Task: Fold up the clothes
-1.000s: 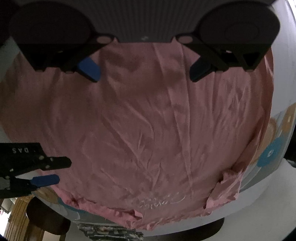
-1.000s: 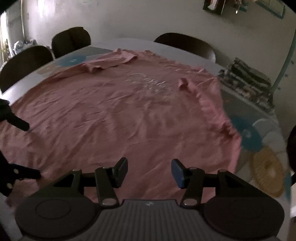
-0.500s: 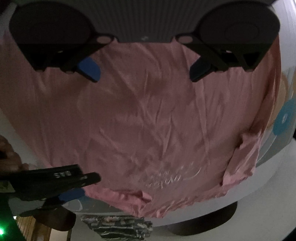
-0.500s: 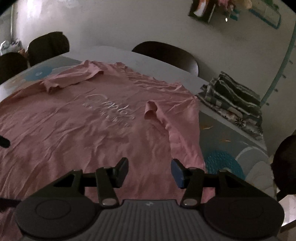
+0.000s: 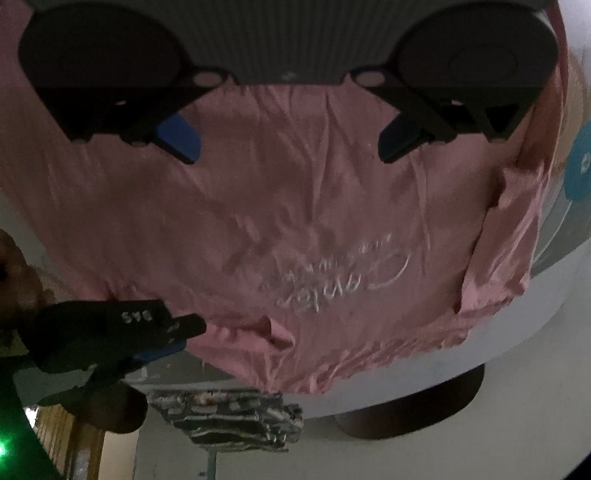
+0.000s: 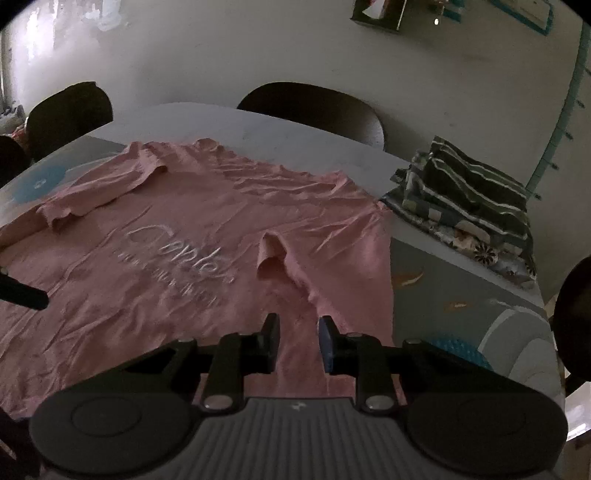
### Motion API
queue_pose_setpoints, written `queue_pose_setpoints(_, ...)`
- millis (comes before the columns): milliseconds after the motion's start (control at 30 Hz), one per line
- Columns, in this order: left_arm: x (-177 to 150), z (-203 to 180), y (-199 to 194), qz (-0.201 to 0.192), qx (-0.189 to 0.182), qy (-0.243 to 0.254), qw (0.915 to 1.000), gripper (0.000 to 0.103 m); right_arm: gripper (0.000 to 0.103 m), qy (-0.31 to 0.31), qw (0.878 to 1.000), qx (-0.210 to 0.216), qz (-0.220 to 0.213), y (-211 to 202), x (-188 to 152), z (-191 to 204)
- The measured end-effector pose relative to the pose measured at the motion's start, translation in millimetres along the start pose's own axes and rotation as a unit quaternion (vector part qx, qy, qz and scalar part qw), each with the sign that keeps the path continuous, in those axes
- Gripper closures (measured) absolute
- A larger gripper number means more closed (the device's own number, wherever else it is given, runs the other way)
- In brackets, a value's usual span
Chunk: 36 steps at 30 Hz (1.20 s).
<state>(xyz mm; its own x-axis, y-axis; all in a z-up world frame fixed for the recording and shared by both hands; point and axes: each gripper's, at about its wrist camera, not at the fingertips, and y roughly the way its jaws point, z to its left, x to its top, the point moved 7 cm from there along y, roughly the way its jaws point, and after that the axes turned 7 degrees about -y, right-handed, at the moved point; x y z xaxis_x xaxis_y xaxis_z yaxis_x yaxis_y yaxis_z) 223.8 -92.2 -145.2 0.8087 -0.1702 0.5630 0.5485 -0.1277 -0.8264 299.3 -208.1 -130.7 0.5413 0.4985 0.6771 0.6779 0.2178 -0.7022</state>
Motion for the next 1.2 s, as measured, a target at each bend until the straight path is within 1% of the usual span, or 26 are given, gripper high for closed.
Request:
queue_pose_setpoints(100,12.2,1.0,5.6,-0.011,-0.006,0.001,0.9999,0.0,0.085,0.005,1.0,-0.003,0.001,7.8,6.2,-5.3)
queue_pose_setpoints(300,28.8,2.0,17.5,-0.024,-0.013,0.01,0.9996,0.0,0.085,0.017,1.0,-0.01,0.003,21.6,18.5,-16.6)
queue_pose_setpoints(533,40.0,10.8,40.8,-0.027,-0.025,0.023,0.9991,0.0,0.085,0.025,0.999,-0.024,0.007,39.3,28.5,-26.5)
queue_pose_setpoints(633,44.6,13.4,45.8,-0.034,-0.034,0.028,0.9985,0.0,0.085,0.044,0.999,-0.027,0.004,46.5,36.5,-34.6)
queue_pose_setpoints(700,47.4,14.7,50.3,-0.044,-0.046,0.036,0.9973,0.0,0.085,0.059,0.998,-0.034,-0.001,48.3,41.3,-40.5)
queue_pose_setpoints(833,50.2,15.6,55.4,-0.056,-0.066,0.043,0.9953,0.0,0.085,0.062,0.997,-0.053,0.004,59.1,48.5,-48.5)
queue_pose_setpoints(1033,46.7,15.1,57.7,-0.111,-0.095,0.061,0.9874,0.0,0.085,0.063,0.995,-0.073,0.011,79.9,56.8,-61.7)
queue_pose_setpoints(1200,47.6,14.9,57.3,-0.117,-0.099,0.062,0.9864,0.0,0.085,0.06,0.995,-0.076,0.023,95.3,56.5,-68.5)
